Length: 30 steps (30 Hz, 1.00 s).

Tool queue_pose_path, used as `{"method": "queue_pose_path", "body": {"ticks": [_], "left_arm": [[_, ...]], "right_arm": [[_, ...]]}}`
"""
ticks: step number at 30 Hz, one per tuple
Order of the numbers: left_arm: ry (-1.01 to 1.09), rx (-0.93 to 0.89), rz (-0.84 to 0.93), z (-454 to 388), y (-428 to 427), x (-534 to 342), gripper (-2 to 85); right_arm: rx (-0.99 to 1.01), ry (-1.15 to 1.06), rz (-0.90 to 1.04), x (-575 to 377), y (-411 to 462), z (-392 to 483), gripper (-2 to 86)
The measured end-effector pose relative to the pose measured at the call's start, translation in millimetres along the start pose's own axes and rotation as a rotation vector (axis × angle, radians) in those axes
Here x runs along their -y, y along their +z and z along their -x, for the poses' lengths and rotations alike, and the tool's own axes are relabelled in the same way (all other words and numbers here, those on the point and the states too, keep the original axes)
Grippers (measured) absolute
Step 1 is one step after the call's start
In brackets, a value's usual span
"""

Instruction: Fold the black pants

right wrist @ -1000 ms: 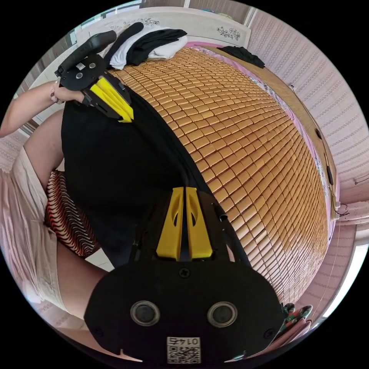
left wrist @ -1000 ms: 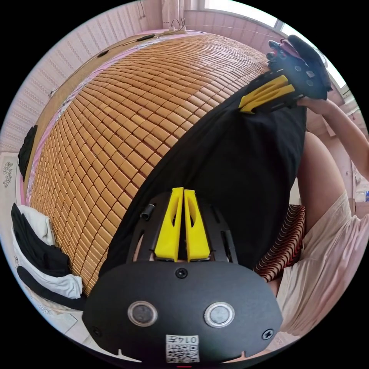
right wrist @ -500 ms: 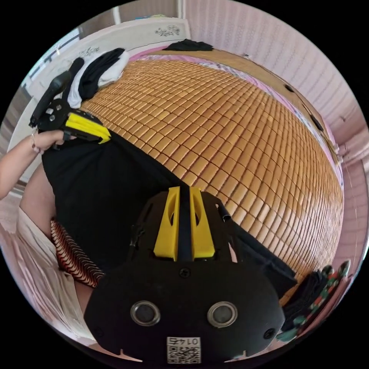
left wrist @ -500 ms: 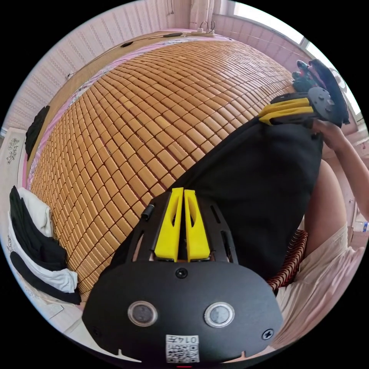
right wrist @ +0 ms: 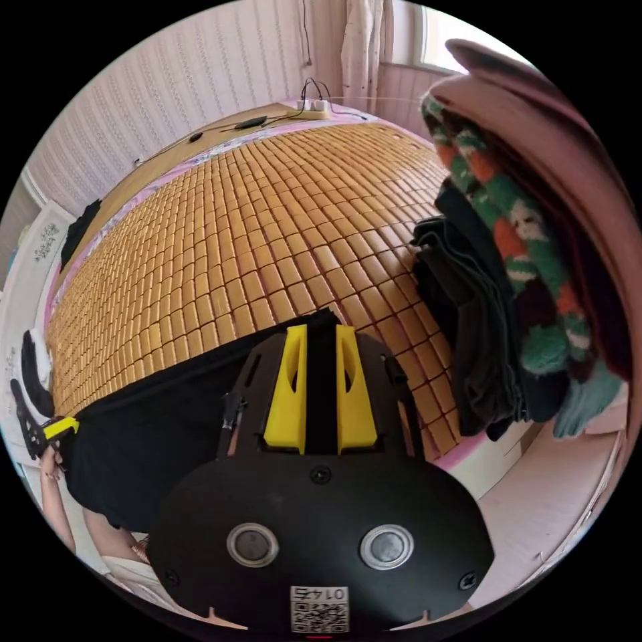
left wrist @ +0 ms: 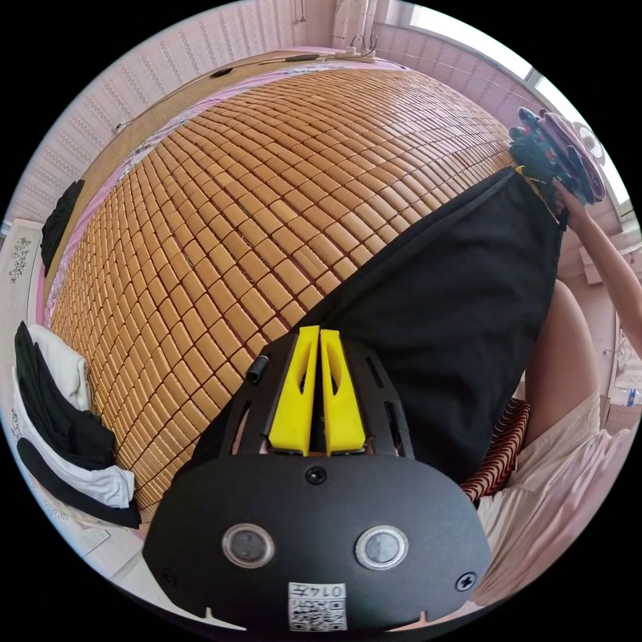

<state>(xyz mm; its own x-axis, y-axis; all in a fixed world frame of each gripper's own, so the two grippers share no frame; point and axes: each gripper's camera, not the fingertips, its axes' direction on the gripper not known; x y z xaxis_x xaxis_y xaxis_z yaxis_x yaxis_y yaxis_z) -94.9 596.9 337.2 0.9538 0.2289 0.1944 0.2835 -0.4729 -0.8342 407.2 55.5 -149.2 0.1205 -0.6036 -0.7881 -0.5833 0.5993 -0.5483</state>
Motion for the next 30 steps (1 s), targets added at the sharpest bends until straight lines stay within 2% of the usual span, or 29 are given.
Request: {"method": "queue_pose_path", "body": {"ticks": [3, 9, 13, 16, 19, 20, 24, 28, 30], "left_arm": [[0.011, 0.020, -0.006, -1.8, -8.4, -5.7, -1.0], [0.054, 0.019, -0.065, -3.9, -48.0, -25.6, -1.0], [0.058, 0.006, -0.102, 4.5, -75.9, -34.8, -0.9], [0.012, 0.013, -0.064, 19.7, -60.8, -29.1, -0.8], [-0.023, 0.005, 0.076, 30.7, -18.8, -26.9, -0.4], [-0.033, 0.021, 0.006, 32.2, -24.8, -32.2, 0.4], [-0.039, 0.041, 0.009, 36.7, -33.2, -47.6, 3.3], [-0.040, 0.071, -0.066, 33.9, -66.9, -80.4, 4.7], [-0.025, 0.055, -0.087, 27.5, -81.1, -96.0, 4.5]], "right_arm": [[-0.007, -0.049, -0.006, -2.7, -7.0, -12.3, 0.1], [0.003, -0.094, -0.101, -12.9, -40.6, -31.1, -0.6], [-0.009, -0.113, -0.057, -3.5, -33.5, -31.8, -0.5], [-0.079, -0.102, 0.008, 0.3, -1.9, -32.0, -0.6], [-0.148, -0.102, 0.032, -10.2, -0.8, -36.4, -0.5], [-0.156, -0.118, -0.016, -22.0, -13.4, -38.8, -0.2], [-0.225, -0.037, -0.096, -84.1, -49.3, -67.1, 4.8], [-0.088, 0.129, -0.052, -137.7, -46.1, -100.3, 9.3], [0.098, 0.242, -0.056, -157.7, -32.4, -115.1, 10.2]]}}
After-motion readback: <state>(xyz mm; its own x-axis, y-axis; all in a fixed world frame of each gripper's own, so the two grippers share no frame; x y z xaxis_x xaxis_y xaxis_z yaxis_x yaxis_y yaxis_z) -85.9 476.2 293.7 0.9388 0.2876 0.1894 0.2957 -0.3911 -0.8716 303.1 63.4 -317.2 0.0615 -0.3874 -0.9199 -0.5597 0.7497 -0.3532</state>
